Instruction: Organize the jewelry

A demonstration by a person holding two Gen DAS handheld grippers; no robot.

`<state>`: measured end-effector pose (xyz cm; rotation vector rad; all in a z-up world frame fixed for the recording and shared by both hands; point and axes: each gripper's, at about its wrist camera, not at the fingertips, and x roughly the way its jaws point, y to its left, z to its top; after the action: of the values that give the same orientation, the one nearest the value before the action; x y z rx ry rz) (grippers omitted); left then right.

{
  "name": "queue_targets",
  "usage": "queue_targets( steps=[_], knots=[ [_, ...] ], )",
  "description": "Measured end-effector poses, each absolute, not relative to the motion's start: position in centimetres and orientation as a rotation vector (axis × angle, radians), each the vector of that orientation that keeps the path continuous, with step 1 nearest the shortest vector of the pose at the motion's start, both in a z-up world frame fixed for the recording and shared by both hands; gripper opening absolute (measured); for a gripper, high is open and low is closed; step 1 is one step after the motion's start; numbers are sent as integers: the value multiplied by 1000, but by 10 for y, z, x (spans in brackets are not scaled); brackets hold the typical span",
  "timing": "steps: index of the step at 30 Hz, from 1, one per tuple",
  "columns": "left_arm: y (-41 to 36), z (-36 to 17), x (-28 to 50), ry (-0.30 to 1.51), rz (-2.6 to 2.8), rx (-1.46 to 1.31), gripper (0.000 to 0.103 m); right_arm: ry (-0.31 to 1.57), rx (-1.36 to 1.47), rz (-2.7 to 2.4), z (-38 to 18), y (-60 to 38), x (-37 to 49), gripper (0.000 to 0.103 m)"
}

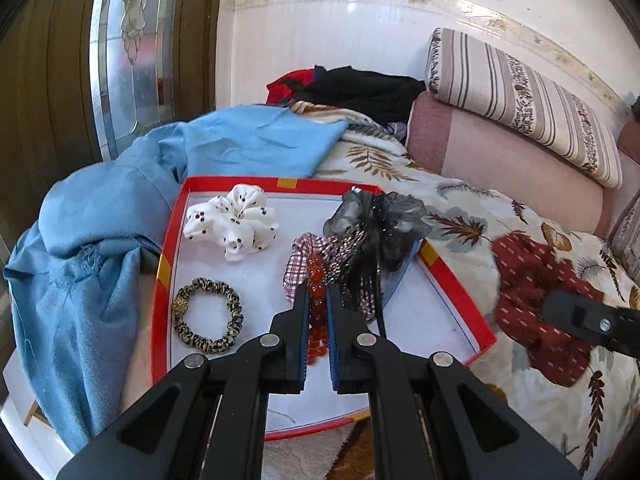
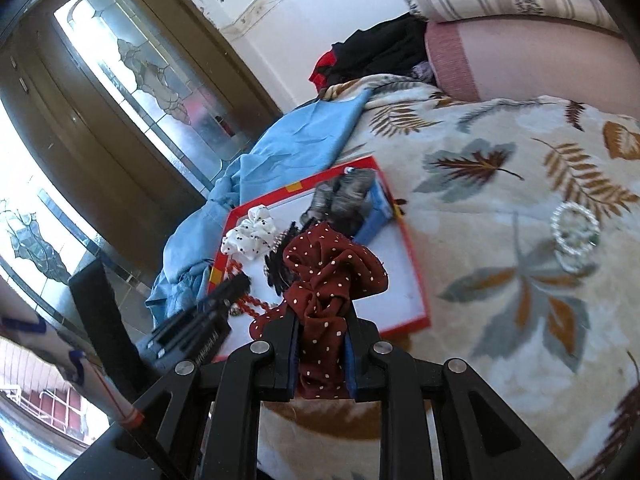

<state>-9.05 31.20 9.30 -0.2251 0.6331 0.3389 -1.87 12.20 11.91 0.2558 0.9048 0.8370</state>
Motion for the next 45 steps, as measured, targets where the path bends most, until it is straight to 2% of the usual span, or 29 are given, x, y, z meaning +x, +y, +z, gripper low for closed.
queue_targets(
  steps=[30, 32, 34, 35, 36, 38, 41, 42, 44, 45],
  knots=[
    [335, 64, -82, 755, 448, -301, 8, 993, 156, 752, 75, 177, 18, 22],
    [335, 63, -82, 761, 450, -302, 15, 991, 143, 745, 74, 179, 19, 25],
    [334, 65, -84, 745, 459, -300, 36, 988, 125, 738, 75, 180, 19, 28],
    [335, 66, -85, 736, 464, -297, 39, 982, 122, 739, 77, 179, 19, 38],
    [335, 67, -85, 728, 469, -293, 42, 976, 125, 743, 80, 177, 18, 52],
    [334, 70, -86, 717, 471, -287, 42, 949, 139, 743, 88, 171, 17, 63],
    [333, 74, -89, 695, 471, -285, 43, 921, 157, 754, 102, 163, 14, 63],
    [332, 77, -91, 678, 474, -284, 46, 913, 164, 754, 106, 160, 13, 63],
    [330, 84, -97, 628, 495, -273, 60, 877, 196, 755, 120, 147, 6, 64],
    [328, 90, -103, 592, 510, -268, 68, 861, 203, 750, 125, 141, -1, 68]
  ],
)
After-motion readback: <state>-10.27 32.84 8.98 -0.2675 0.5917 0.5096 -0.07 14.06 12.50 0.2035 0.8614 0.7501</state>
